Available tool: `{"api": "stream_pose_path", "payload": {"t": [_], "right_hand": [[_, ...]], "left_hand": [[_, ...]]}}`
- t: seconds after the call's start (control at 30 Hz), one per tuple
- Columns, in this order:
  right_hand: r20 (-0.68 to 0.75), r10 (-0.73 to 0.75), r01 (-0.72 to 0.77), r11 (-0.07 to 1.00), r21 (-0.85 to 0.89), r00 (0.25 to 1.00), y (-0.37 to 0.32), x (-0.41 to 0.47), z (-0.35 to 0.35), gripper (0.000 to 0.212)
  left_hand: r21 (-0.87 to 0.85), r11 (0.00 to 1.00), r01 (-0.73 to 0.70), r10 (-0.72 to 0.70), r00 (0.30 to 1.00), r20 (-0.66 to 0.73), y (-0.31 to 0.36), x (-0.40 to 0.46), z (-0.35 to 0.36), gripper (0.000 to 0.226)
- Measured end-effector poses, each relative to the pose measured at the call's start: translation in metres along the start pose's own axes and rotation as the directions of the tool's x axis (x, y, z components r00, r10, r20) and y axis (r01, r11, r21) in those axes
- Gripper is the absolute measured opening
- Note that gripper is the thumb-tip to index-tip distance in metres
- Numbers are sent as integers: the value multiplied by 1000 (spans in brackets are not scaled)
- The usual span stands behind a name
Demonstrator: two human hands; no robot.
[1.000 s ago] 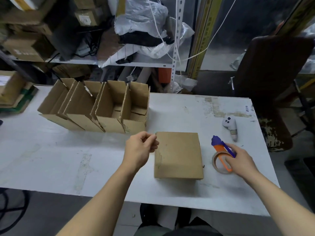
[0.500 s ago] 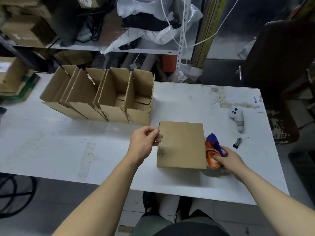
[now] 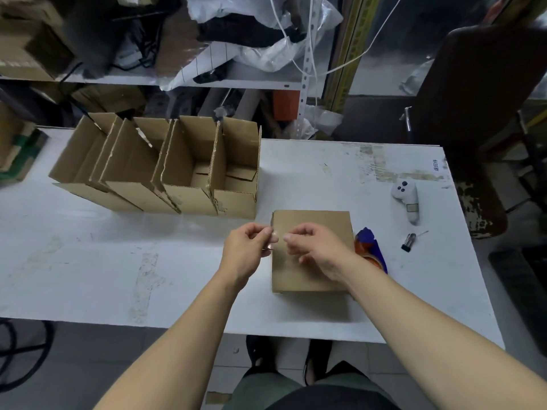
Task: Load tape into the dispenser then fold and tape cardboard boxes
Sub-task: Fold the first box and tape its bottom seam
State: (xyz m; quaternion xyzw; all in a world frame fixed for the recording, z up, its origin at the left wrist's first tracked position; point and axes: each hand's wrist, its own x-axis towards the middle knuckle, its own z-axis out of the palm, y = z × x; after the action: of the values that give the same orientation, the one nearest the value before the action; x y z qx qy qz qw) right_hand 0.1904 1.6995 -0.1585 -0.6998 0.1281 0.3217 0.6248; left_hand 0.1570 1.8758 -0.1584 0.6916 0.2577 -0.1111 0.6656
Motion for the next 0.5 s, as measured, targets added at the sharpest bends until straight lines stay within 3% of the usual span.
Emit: {"api": "stream_pose_path", "payload": {"t": [0.1,0.27,0.5], "right_hand": [[-155,-30,14,994,-105,987,7,10,6,15],[-291,-135,12,922,-388,947,7,15,20,34],[-346,-166,-22,876,-481,923,13,27,27,44]], "left_hand": [[97,995,-4,11,998,-65,-13,7,0,14],[486,865,-123,223,963,-153,-34,13,12,20],[485,863,-141,244,957,-155,-50,24,17,21]]}}
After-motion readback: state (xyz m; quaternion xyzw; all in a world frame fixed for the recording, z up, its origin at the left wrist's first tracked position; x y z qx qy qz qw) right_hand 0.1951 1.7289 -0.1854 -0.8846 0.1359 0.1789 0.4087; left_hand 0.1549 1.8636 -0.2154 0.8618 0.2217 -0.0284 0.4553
